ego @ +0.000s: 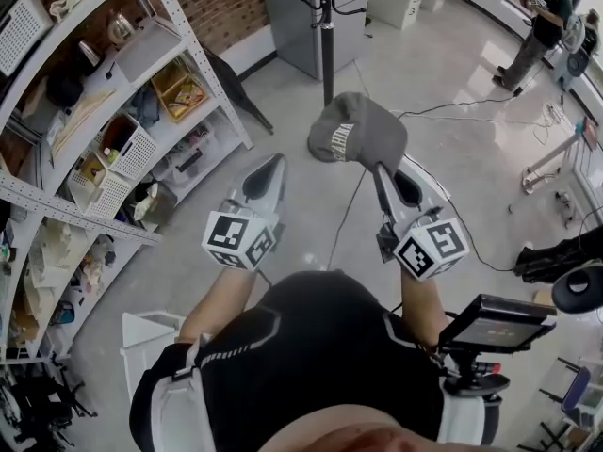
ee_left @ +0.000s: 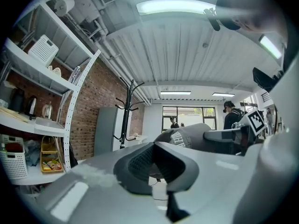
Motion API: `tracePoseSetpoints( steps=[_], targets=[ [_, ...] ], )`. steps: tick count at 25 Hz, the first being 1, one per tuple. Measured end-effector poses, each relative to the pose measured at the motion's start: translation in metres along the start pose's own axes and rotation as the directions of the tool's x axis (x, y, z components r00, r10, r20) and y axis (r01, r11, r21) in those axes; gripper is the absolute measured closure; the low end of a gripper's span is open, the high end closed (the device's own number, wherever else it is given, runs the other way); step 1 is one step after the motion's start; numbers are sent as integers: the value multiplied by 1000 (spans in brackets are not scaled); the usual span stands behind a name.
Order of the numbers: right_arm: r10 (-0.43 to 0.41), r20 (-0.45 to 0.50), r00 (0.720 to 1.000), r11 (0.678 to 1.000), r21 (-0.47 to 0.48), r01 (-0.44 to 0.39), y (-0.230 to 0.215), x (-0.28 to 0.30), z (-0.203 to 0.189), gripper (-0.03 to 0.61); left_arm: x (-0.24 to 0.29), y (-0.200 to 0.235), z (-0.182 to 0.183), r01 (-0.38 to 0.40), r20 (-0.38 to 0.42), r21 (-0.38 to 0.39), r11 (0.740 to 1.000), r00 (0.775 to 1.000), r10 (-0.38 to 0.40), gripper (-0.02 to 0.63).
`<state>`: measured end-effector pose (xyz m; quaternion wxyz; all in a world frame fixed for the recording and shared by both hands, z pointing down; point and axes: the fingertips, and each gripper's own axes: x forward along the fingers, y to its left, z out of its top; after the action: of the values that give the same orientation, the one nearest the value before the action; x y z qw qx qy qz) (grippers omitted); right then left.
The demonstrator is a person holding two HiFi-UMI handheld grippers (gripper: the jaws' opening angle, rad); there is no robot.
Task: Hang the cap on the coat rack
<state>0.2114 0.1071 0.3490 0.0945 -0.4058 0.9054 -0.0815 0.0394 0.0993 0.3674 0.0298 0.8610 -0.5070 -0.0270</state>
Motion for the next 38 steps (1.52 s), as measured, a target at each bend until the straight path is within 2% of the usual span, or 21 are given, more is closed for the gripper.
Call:
tracePoseSetpoints(
  steps=[7,12,27,32,38],
  targets=[
    [45,5,999,999,30,-45,-40,4,3,548,32,-10,-1,-40,-10,23,999,999,40,611],
    [47,-4,999,998,52,-47,-51,22,-5,548,41,3,-3,-46,-22,31,998,999,47,611],
    [50,-6,999,999,6,-50,-31,114,1,548,71,95,5,6,12,-16,1000,1000,-6,611],
    [59,-17,998,998,-3,-59,-23,153,-4,548,79,134,4,1,15,-34,999,1000,0,611],
    [63,-6,998,998,-3,-63,-12,203,-6,548,83,182,14,5,54,-35,999,999,-4,612]
  ],
)
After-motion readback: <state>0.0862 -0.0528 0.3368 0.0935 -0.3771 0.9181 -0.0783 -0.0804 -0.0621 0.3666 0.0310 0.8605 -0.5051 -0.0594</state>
